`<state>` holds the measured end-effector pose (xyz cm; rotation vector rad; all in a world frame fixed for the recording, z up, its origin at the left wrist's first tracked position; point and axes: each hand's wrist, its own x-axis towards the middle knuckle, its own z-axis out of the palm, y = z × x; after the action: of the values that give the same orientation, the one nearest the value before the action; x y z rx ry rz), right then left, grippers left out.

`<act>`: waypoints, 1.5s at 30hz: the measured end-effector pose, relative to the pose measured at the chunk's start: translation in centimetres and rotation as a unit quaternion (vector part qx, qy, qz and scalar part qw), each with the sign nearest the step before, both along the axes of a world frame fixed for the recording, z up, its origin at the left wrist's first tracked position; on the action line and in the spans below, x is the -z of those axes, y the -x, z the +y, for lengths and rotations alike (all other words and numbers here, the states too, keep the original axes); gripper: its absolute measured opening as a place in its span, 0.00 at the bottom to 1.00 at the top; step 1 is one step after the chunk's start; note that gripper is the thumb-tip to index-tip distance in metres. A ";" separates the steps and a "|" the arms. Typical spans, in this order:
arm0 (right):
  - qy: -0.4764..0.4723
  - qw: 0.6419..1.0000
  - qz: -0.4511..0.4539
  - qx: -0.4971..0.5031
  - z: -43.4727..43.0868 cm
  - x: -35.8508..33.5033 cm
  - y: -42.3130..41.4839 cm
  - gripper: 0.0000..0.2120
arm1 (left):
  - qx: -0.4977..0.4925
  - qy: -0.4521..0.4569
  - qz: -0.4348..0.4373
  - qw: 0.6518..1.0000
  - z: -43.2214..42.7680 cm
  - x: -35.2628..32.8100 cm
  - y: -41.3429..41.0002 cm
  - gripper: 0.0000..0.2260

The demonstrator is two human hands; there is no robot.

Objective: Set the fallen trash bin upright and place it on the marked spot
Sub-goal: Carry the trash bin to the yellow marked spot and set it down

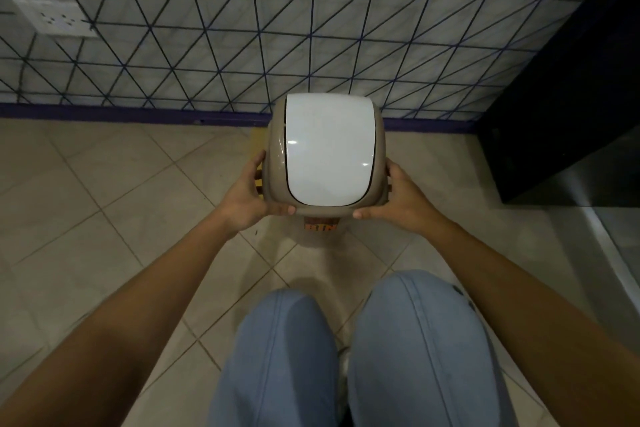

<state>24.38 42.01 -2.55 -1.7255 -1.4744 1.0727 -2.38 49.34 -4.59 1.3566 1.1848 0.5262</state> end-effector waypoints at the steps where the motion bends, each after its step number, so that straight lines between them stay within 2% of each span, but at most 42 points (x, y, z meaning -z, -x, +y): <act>1: 0.005 1.000 0.001 0.001 0.1 0.2 0.0 0.48 | 0.005 0.000 0.001 1.000 0.0 0.0 0.0 0.56; 4: 0.019 1.000 0.006 0.017 0.5 0.3 -0.2 0.52 | 0.014 -0.001 0.005 1.000 0.1 -0.2 -0.1 0.57; 7: 0.022 0.999 0.007 0.030 0.9 0.3 -0.4 0.53 | 0.016 -0.002 -0.001 1.000 0.1 -0.5 -0.4 0.59; 17: 0.041 0.998 0.020 0.053 2.1 0.1 -0.7 0.54 | 0.012 -0.016 -0.016 1.000 1.1 -0.7 -0.8 0.53; 23: 0.031 0.998 0.004 0.053 3.0 0.2 -0.9 0.53 | 0.010 -0.035 -0.010 0.999 1.7 -0.9 -1.5 0.47; 38: 0.017 0.997 -0.005 0.073 5.7 0.0 -1.8 0.47 | 0.007 -0.071 0.037 0.997 3.7 -1.2 -3.5 0.45; 45: -0.048 0.990 -0.088 0.103 6.6 -0.1 -1.3 0.49 | -0.015 -0.116 0.046 0.992 4.3 -1.2 -5.0 0.41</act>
<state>25.72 48.65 -2.44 -1.8947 -1.3916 0.7461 2.63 53.59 -3.41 1.5784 1.2494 0.6435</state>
